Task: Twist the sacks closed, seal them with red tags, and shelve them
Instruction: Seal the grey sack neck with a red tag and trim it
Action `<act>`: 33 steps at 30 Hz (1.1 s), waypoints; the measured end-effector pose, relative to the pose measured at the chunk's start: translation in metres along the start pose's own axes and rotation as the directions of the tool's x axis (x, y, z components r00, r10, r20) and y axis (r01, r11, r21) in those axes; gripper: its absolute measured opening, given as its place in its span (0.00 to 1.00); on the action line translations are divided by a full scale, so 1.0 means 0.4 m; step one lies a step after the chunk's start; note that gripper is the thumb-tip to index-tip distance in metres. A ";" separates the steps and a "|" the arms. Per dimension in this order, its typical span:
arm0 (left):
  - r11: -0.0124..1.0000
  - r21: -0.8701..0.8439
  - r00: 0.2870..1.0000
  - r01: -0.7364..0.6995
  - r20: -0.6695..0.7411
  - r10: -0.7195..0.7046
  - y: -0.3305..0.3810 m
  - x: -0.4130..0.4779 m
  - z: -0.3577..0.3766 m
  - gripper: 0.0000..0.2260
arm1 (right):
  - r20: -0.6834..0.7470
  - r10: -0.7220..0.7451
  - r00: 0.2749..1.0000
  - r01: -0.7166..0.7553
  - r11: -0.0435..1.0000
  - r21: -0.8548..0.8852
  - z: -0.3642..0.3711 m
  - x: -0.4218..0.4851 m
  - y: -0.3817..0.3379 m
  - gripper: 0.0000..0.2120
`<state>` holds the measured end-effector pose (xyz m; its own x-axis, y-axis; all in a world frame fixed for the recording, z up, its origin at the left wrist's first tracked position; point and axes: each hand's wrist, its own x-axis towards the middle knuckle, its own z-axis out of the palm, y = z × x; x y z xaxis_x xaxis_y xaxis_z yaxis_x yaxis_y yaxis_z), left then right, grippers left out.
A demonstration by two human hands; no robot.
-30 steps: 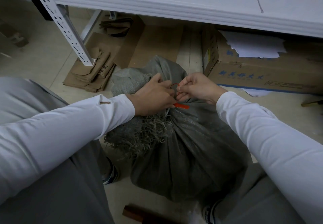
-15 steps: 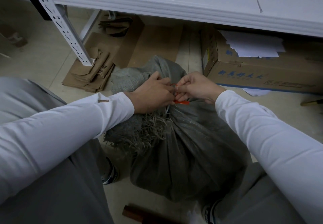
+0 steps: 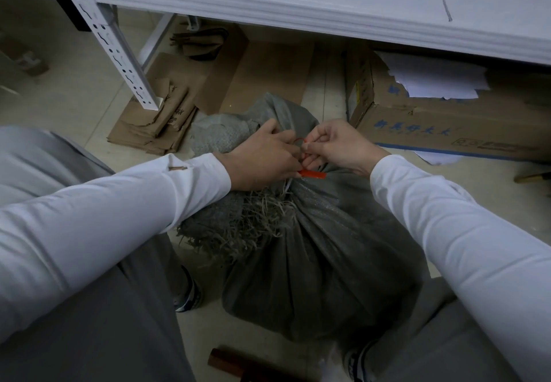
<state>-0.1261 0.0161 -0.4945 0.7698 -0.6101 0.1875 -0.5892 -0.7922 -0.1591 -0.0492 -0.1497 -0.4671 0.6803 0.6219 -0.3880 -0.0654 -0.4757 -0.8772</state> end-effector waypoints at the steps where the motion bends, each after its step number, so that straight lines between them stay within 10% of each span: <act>1: 1.000 -0.002 1.000 0.003 0.002 -0.003 0.001 0.001 0.000 0.19 | 0.002 -0.005 1.000 0.005 1.000 -0.001 -0.001 0.000 0.000 0.08; 15: 0.999 0.034 1.000 -0.020 -0.010 0.020 -0.006 0.006 -0.007 0.07 | -0.026 -0.022 0.999 0.020 0.997 -0.072 -0.016 0.007 0.006 0.06; 33: 0.996 -0.083 0.999 0.038 0.025 -0.036 -0.004 0.006 -0.019 0.20 | -0.117 -0.100 0.988 0.093 0.993 -0.069 0.014 0.007 0.018 0.07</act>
<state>-0.1253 0.0160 -0.4863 0.7962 -0.5810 0.1688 -0.5781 -0.8129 -0.0707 -0.0518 -0.1478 -0.4763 0.7643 0.5891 -0.2623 0.0480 -0.4576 -0.8879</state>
